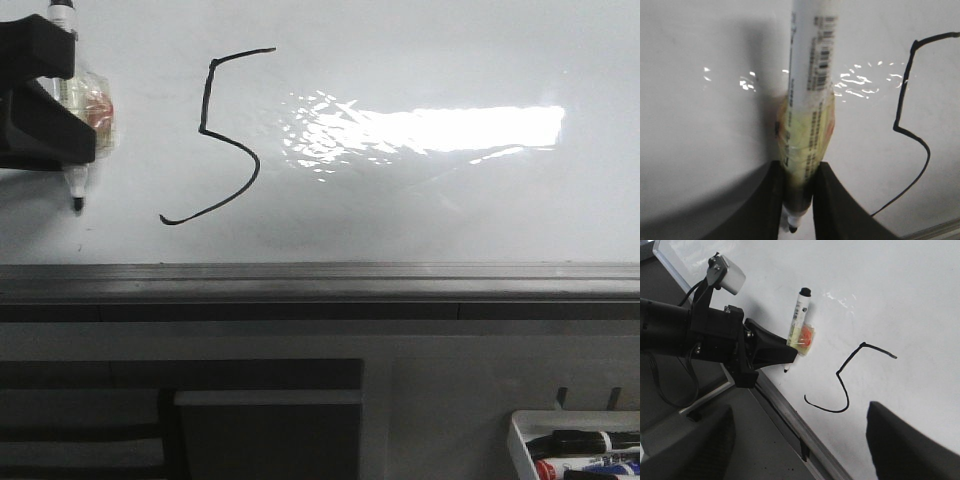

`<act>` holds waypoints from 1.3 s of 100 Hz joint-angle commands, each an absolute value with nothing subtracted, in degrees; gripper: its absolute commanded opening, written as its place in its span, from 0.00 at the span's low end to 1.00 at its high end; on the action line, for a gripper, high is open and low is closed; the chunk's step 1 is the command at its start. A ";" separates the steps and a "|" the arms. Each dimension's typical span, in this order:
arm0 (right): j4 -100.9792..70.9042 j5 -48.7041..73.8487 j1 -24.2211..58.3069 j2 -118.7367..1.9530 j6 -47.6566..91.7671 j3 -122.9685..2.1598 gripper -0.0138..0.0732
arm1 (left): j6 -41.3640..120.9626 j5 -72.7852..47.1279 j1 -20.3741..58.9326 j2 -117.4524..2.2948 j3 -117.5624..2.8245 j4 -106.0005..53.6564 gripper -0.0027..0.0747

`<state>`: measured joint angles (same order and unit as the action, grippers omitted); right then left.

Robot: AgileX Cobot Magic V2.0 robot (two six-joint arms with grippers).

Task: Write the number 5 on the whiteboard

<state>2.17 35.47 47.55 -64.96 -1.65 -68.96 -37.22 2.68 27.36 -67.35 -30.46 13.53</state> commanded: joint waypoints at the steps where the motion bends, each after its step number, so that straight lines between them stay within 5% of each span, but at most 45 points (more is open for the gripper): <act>1: 3.17 31.95 47.26 -63.64 -1.15 -70.61 0.72 | -37.91 5.12 27.35 -67.53 -32.41 12.23 0.01; 11: 3.17 31.95 47.26 -63.64 -1.15 -70.61 0.72 | -37.91 5.22 27.35 -67.53 -32.41 12.45 0.07; 29: 3.17 31.95 47.26 -63.64 -1.15 -70.61 0.72 | -37.91 5.22 27.35 -67.41 -32.41 12.19 0.40; 38: 3.17 31.95 47.26 -63.64 -1.15 -70.61 0.72 | -37.91 5.22 27.35 -67.02 -32.41 11.72 0.45; 74: 4.00 32.07 47.26 -63.50 -1.15 -70.51 0.71 | -37.91 -1.55 27.35 -56.62 -32.41 12.06 0.45; 81: 4.40 32.07 47.26 -63.05 -1.15 -69.94 0.60 | -37.91 -5.02 27.35 -53.57 -32.41 12.23 0.45; 96: 4.62 28.02 47.26 -59.15 -1.15 -64.91 0.10 | -37.80 -8.84 27.35 -45.07 -31.85 13.78 0.44; 100: 4.62 26.10 47.26 -57.34 -1.15 -62.50 0.09 | -37.80 -8.84 27.35 -42.72 -31.59 14.74 0.43; 107: 4.62 21.79 47.26 -53.82 -1.15 -57.77 0.09 | -37.80 -8.47 27.35 -38.08 -30.65 16.07 0.31; 118: 5.68 14.67 47.26 -47.36 -1.15 -48.11 0.09 | -37.80 -8.06 27.35 -30.73 -28.12 18.71 0.01; 130: 5.88 7.44 47.26 -39.16 -1.15 -37.60 0.09 | -37.80 -6.84 27.35 -22.89 -23.76 19.73 0.01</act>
<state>4.66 17.51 47.55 -44.66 -1.56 -43.20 -37.35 -11.70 27.45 -27.52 -25.05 18.70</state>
